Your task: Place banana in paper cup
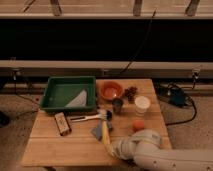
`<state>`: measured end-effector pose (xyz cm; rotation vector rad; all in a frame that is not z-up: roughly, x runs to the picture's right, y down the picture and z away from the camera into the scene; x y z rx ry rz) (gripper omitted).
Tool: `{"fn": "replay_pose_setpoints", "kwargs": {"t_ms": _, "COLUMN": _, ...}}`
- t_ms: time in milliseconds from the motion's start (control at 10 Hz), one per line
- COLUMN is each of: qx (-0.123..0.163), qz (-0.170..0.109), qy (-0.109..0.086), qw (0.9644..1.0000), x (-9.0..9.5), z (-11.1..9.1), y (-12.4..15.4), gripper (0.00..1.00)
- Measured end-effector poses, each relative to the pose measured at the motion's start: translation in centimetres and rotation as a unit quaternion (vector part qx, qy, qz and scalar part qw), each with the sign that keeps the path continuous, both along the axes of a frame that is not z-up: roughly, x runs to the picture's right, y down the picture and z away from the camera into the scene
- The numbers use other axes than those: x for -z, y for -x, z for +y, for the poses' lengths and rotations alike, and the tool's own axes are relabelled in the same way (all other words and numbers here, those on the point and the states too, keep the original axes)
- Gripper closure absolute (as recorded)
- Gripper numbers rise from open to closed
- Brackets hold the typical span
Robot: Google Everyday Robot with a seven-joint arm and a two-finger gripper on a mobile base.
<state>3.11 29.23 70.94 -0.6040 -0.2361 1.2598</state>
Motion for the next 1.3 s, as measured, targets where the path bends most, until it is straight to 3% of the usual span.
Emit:
{"fn": "replay_pose_setpoints", "kwargs": {"t_ms": 700, "qx": -0.056, "qz": 0.018, "qy": 0.019, "qw": 0.9981, "x": -1.5, "z": -1.3, "y": -4.5, "gripper": 0.92}}
{"fn": "replay_pose_setpoints", "kwargs": {"t_ms": 1300, "qx": -0.083, "qz": 0.044, "qy": 0.016, "qw": 0.9954, "x": -2.3, "z": -3.3, "y": -8.8, "gripper": 0.92}}
